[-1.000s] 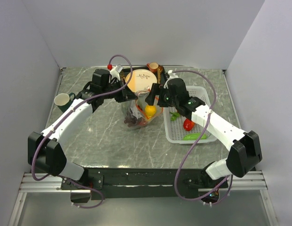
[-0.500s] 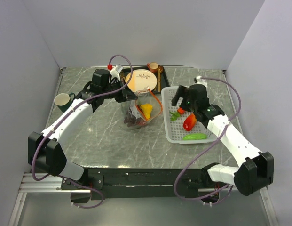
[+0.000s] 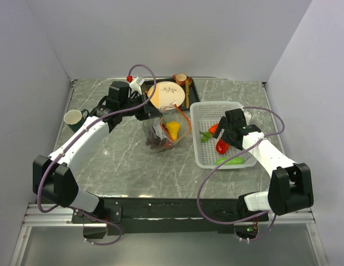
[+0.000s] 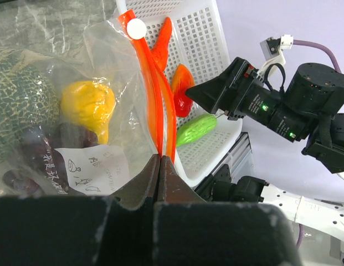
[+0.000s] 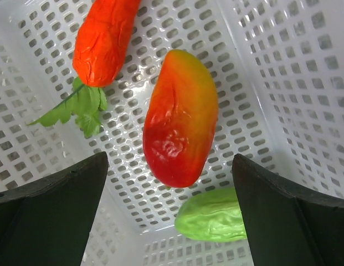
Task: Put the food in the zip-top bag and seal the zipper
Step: Pick up the fake fruit from the bin.
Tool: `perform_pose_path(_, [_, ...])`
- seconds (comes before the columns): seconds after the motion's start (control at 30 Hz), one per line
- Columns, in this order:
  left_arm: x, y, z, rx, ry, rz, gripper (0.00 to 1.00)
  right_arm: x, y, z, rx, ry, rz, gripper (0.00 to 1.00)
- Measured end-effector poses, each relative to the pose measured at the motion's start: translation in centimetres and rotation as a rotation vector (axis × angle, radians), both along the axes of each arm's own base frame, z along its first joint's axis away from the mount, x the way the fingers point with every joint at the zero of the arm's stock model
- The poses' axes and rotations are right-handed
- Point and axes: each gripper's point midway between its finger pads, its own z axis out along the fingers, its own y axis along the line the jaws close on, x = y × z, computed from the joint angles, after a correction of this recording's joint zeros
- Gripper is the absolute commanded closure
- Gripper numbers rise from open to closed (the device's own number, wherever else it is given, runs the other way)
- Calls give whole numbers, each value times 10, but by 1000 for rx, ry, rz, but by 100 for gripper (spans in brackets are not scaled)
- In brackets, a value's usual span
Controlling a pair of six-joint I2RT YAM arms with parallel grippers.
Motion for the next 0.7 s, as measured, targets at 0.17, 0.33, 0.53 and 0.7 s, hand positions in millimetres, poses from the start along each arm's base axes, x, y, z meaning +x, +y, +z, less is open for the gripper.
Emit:
perform_pose_path(0.17, [0, 0, 0, 0, 0, -1, 99, 0, -1, -5, 4, 9, -23, 0])
perform_pose_path(0.33, [0, 0, 0, 0, 0, -1, 99, 11, -6, -15, 0, 20, -36, 0])
perform_pose_path(0.53, [-2, 1, -3, 9, 14, 1, 99, 21, -14, -38, 14, 76, -53, 9])
perform_pose_path(0.7, [-2, 1, -4, 11, 13, 0, 99, 28, -9, -40, 69, 55, -41, 14])
